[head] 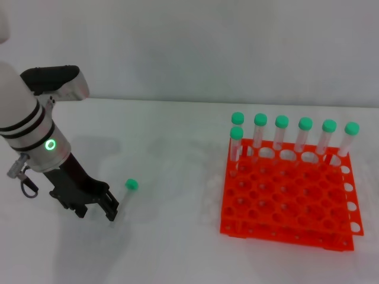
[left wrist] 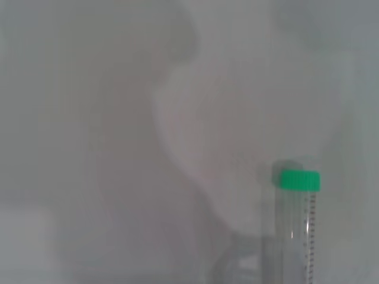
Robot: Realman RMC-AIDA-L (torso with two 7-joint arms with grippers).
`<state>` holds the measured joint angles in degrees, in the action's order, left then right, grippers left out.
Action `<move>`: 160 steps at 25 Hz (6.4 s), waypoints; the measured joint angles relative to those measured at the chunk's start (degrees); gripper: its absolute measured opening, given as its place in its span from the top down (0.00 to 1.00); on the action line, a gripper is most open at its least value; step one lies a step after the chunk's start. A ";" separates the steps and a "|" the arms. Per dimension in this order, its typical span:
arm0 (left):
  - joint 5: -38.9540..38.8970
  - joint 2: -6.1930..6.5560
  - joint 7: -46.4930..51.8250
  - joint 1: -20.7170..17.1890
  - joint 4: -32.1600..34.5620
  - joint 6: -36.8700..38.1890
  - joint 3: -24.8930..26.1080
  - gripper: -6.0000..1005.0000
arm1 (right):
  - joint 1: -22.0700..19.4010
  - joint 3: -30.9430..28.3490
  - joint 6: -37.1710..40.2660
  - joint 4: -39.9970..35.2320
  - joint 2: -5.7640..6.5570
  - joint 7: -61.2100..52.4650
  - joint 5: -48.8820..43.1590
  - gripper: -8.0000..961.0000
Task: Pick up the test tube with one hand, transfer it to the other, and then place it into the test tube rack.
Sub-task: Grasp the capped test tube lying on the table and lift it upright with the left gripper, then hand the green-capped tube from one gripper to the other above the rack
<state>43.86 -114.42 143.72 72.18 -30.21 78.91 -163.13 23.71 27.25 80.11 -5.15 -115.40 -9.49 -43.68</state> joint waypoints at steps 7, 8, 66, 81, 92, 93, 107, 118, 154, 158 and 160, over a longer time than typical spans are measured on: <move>0.02 -0.07 0.05 0.24 0.49 -1.31 0.00 0.31 | 0.21 0.00 -0.05 0.21 0.00 0.00 0.01 0.11; 0.04 -0.07 0.12 0.24 0.88 -1.51 0.00 0.31 | 0.23 0.00 0.00 0.26 0.00 0.00 0.01 0.11; 5.85 -0.80 4.34 0.93 8.32 -5.66 0.10 0.79 | 0.64 0.09 0.11 0.40 0.01 -0.02 -0.11 0.12; -21.52 -2.10 -17.54 -0.89 -2.97 4.81 0.09 0.79 | -1.39 1.54 3.77 -0.21 0.19 -2.35 -0.52 0.12; -43.02 -2.38 -43.34 -9.73 -3.57 15.20 0.09 0.79 | -9.53 21.76 2.84 -15.89 2.89 -22.58 -1.62 0.12; -44.12 -2.38 -46.38 -10.67 -3.58 16.09 0.09 0.79 | -10.04 23.88 2.55 -17.49 3.90 -26.23 -2.97 0.12; -47.23 -4.58 -69.19 -15.60 -2.36 15.31 0.09 0.79 | -0.04 27.57 5.00 -26.10 5.39 -50.79 -37.30 0.17; -52.90 -4.67 -79.56 -18.41 -0.72 12.23 0.09 0.78 | 4.65 34.55 5.17 -27.00 2.77 -54.40 -39.28 0.20; -60.21 -4.76 -91.80 -17.06 9.65 9.76 0.09 0.78 | 11.02 44.49 0.84 -26.94 -0.62 -52.30 -26.72 0.21; -60.15 -4.76 -91.85 -17.06 9.85 9.30 0.09 0.78 | 11.20 46.00 -0.79 -26.95 -0.61 -51.85 -25.46 0.21; -60.13 -4.76 -91.86 -17.06 9.87 9.30 0.09 0.78 | 11.30 46.86 -1.90 -27.07 -0.61 -51.80 -25.17 0.21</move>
<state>-16.28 -119.18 51.86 55.12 -20.34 88.21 -163.04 35.01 74.11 78.21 -32.22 -116.02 -61.29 -68.85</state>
